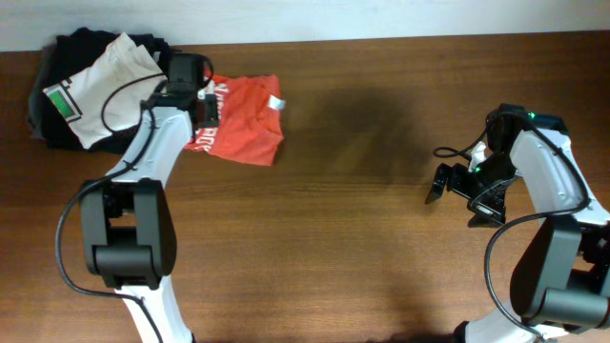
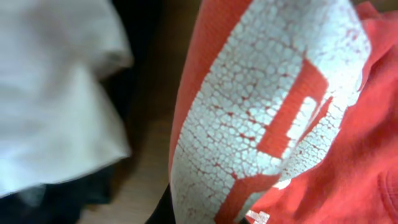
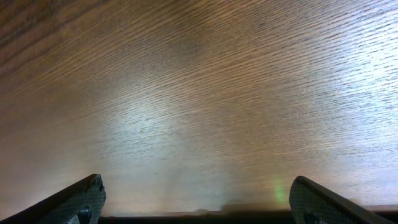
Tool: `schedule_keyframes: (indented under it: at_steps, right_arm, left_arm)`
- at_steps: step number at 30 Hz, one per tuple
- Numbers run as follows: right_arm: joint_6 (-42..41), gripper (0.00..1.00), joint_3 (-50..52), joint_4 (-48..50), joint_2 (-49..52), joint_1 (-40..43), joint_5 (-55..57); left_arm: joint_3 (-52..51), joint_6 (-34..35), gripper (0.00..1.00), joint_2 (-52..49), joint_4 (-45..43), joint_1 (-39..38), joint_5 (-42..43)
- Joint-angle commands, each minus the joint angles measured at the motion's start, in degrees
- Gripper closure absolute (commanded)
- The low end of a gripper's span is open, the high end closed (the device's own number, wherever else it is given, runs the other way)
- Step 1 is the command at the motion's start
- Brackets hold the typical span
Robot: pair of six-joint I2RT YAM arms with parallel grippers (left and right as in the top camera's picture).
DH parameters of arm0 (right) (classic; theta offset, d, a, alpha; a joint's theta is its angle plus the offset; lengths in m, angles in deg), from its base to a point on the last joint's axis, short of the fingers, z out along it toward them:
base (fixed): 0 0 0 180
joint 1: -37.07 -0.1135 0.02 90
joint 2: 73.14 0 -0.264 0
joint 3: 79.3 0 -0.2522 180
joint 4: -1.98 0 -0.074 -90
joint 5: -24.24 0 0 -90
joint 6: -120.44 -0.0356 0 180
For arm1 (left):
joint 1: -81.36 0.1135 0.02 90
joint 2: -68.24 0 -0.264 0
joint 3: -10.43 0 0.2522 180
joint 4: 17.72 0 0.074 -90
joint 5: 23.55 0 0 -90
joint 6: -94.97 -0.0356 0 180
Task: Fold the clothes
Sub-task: 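Lift and carry the orange shirt left onto the clothes stack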
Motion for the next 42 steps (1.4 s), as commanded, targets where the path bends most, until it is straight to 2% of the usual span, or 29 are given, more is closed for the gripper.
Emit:
schedule_keyframes:
  at_steps: [1, 6, 9, 16, 17, 23, 29, 33, 39, 42]
  right_arm:
    - [-0.1, 0.02, -0.6, 0.0, -0.3, -0.1, 0.5]
    - [-0.1, 0.02, -0.6, 0.0, -0.3, -0.1, 0.5]
    - [-0.1, 0.02, -0.6, 0.0, -0.3, -0.1, 0.5]
    - [-0.1, 0.02, -0.6, 0.0, -0.3, -0.1, 0.5]
    - [-0.1, 0.02, -0.6, 0.0, -0.3, -0.1, 0.5]
    - [-0.1, 0.02, -0.6, 0.0, -0.3, -0.1, 0.5]
    - [-0.1, 0.02, -0.6, 0.0, -0.3, -0.1, 0.5]
    - [-0.1, 0.02, -0.6, 0.0, -0.3, -0.1, 0.5]
    - [-0.1, 0.02, -0.6, 0.0, -0.3, -0.1, 0.5]
    - [-0.1, 0.02, -0.6, 0.0, -0.3, -0.1, 0.5]
  left_arm:
    - [5.9, -1.2, 0.99, -1.0, -0.3, 2.7, -2.3]
    - [15.9, 1.2, 0.99, -1.0, 6.0, 3.5, -1.6]
    - [21.8, 5.8, 0.99, -1.0, 10.7, 3.5, -1.6]
    - [23.8, 18.6, 0.99, -1.0, 12.2, 5.9, -1.6]
    - [23.8, 20.3, 0.99, -1.0, 12.4, 6.3, -0.4]
    - [26.1, 20.5, 0.99, -1.0, 12.6, 5.5, 11.4]
    - [30.1, 27.6, 0.99, -1.0, 13.1, 3.3, 13.9]
    - [30.9, 28.5, 0.99, -1.0, 11.1, 3.8, 12.3]
    - [30.9, 28.7, 0.98, -1.1, 9.1, 7.9, 0.3]
    - [30.9, 28.0, 0.97, -1.4, 8.7, 11.4, -0.1]
